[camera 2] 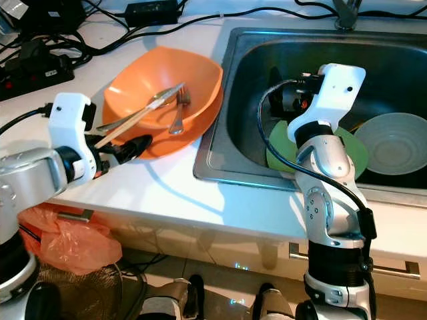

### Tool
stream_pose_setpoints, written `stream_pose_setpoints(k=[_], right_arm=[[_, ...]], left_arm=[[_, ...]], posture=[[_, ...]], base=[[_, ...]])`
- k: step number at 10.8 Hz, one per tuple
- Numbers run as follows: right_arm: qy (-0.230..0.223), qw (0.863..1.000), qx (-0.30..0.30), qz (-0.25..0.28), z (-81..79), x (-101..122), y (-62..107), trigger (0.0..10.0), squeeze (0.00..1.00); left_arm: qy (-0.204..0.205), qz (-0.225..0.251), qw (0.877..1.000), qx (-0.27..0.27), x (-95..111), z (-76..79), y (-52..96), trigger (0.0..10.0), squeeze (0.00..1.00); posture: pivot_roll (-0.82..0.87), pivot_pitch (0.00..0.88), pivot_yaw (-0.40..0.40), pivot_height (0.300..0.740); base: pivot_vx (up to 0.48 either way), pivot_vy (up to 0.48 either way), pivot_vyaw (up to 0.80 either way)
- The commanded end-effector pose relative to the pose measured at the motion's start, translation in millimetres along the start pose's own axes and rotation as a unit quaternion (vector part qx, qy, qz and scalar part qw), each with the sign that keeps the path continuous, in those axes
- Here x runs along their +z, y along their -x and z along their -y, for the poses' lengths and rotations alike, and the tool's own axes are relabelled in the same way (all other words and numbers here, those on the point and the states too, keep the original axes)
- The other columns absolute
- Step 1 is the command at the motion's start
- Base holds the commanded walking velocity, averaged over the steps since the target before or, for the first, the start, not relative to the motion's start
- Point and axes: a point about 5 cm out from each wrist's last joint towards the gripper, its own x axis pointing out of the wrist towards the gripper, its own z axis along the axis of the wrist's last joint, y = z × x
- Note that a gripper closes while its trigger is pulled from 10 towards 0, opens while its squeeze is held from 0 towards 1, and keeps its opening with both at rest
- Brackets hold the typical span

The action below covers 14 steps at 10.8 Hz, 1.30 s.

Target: Kitchen organization

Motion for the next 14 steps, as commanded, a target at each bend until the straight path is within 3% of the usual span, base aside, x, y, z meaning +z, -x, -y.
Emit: stream_pose_setpoints(k=[1, 3, 7, 10, 12, 14], right_arm=[[0.002, 1.0, 0.006, 0.008, -2.6, 2, -1.9, 10.0, 0.0], [0.0, 1.0, 0.009, 0.01, -4.7, 2, -3.2, 10.0, 0.0], [0.004, 1.0, 0.008, 0.013, -2.5, 4, -5.0, 10.0, 0.0], [0.006, 1.0, 0.009, 0.014, -1.9, 4, -6.0, 10.0, 0.0], [0.007, 1.0, 0.011, 0.016, -0.7, 5, -8.0, 10.0, 0.0], [0.008, 1.0, 0.015, 0.017, -2.2, 7, -10.9, 10.0, 0.0]], left_arm=[[0.002, -0.033, 0.999, 0.001, -10, -4.0, 0.8, 10.0, 0.0], [-0.017, -0.007, 1.0, 0.0, 7, -2.1, 3.2, 10.0, 0.0], [-0.011, 0.046, 0.999, 0.002, 30, -4.4, -3.9, 10.0, 0.0], [-0.037, 0.074, 0.996, -0.028, 33, 7.2, -4.7, 10.0, 0.0], [-0.08, 0.057, 0.989, -0.109, 29, 26.0, -0.5, 10.0, 0.0], [-0.097, 0.044, 0.981, -0.163, 28, 35.9, 3.4, 10.0, 0.0]], posture=[[0.22, 0.198, 0.128, 0.74], [0.21, 0.192, 0.125, 0.74], [0.2, 0.186, 0.119, 0.74], [0.19, 0.182, 0.113, 0.74], [0.19, 0.173, 0.102, 0.74], [0.19, 0.163, 0.095, 0.74]], base=[[0.0, 0.0, 0.0], [0.0, 0.0, 0.0], [0.0, 0.0, 0.0], [0.0, 0.0, 0.0], [0.0, 0.0, 0.0], [0.0, 0.0, 0.0]])
